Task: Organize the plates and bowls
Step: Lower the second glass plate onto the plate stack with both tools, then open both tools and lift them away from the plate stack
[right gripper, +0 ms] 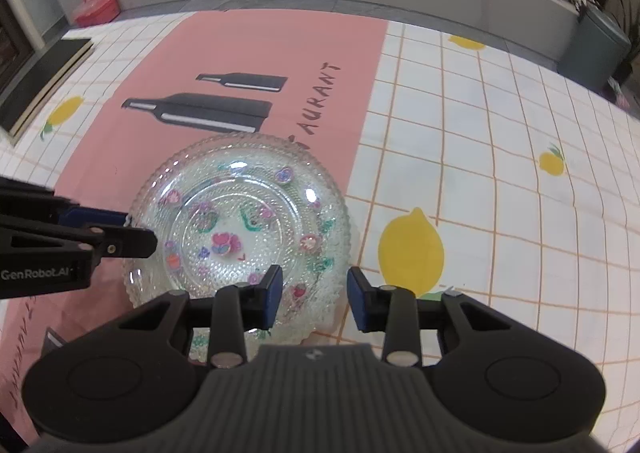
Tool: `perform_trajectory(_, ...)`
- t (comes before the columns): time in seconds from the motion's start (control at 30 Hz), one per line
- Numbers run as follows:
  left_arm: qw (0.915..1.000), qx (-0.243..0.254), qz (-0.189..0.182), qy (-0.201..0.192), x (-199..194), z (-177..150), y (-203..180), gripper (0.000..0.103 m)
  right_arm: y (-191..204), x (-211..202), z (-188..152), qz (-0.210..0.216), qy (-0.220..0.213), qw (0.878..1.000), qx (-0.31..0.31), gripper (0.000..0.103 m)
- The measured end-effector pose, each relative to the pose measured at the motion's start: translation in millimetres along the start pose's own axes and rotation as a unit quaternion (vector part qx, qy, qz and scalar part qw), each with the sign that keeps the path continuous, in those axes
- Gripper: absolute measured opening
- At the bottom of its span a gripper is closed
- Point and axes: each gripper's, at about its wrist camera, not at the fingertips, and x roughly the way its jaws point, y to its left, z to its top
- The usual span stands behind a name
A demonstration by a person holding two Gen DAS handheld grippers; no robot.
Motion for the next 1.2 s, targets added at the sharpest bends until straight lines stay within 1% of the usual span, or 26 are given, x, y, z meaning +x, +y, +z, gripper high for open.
perform_trajectory(0.07, 1.0, -0.009, -0.001, -0.001, -1.1, 0.7, 3.0, 0.043, -0.2, -0.2, 0.1, -0.003, -0.002, 1.0, 0.003, 0.035)
perform_trajectory(0.13, 0.9999, -0.01, -0.004, -0.001, -1.4, 0.6, 2.8, 0.043, 0.3, -0.6, 0.5, 0.007, -0.002, 1.0, 0.006, 0.036)
perform_trajectory(0.23, 0.9999, -0.008, -0.007, 0.003, 0.6, 0.4, 1.0, 0.043, 2.2, -0.4, 0.5, 0.006, -0.002, 1.0, 0.004, 0.037)
perform_trajectory(0.33, 1.0, -0.004, -0.006, 0.001, 0.9, 0.4, 0.7, 0.046, -1.3, 0.4, -0.3, 0.007, 0.001, 1.0, 0.009, 0.035)
perform_trajectory(0.5, 1.0, -0.006, 0.003, -0.004, -3.5, 0.7, 4.3, 0.047, -11.5, -5.3, -0.1, 0.017, 0.003, 0.999, 0.028, 0.036)
perform_trajectory(0.57, 0.9999, -0.009, 0.007, -0.01, -8.9, 0.9, 5.2, 0.047, -12.8, -12.4, -0.3, 0.014, -0.002, 0.999, 0.029, 0.037)
perform_trajectory(0.63, 0.9998, -0.007, 0.01, -0.018, -16.4, 0.2, 3.5, 0.047, -13.0, -21.8, -0.6, 0.008, -0.012, 1.0, 0.026, 0.041)
perform_trajectory(0.7, 0.9995, -0.002, 0.013, -0.027, -24.9, -1.7, -0.8, 0.049, -13.8, -32.2, -1.4, 0.008, -0.022, 0.999, 0.026, 0.042)
perform_trajectory(0.77, 0.9993, 0.001, 0.012, -0.034, -34.5, -5.1, -6.3, 0.051, -13.7, -42.7, -3.5, 0.004, -0.033, 0.999, 0.024, 0.047)
perform_trajectory(0.8, 0.9993, 0.002, 0.006, -0.036, -39.4, -7.5, -9.0, 0.052, -13.1, -48.0, -5.1, 0.002, -0.039, 0.999, 0.022, 0.052)
perform_trajectory(0.83, 0.9993, 0.001, -0.004, -0.038, -44.4, -10.2, -11.1, 0.054, -13.0, -52.4, -6.3, 0.0, -0.043, 0.999, 0.02, 0.054)
perform_trajectory(0.93, 0.9988, 0.001, -0.021, -0.044, -59.9, -20.1, -19.6, 0.057, -13.4, -67.2, -11.5, -0.001, -0.055, 0.998, 0.02, 0.054)
perform_trajectory(1.0, 0.9983, 0.008, -0.014, -0.055, -72.0, -26.5, -25.7, 0.06, -13.1, -76.6, -14.5, -0.002, -0.065, 0.998, 0.021, 0.054)
perform_trajectory(1.07, 0.9971, 0.017, -0.002, -0.075, -82.9, -33.1, -29.2, 0.072, -10.9, -83.8, -16.8, -0.002, -0.072, 0.997, 0.021, 0.054)
perform_trajectory(1.17, 0.9945, 0.02, 0.022, -0.1, -94.1, -42.6, -30.4, 0.074, -6.4, -94.1, -19.3, -0.005, -0.084, 0.996, 0.021, 0.057)
perform_trajectory(1.2, 0.9937, 0.02, 0.027, -0.107, -96.9, -45.4, -30.4, 0.075, -4.7, -97.2, -20.5, -0.005, -0.09, 0.996, 0.02, 0.06)
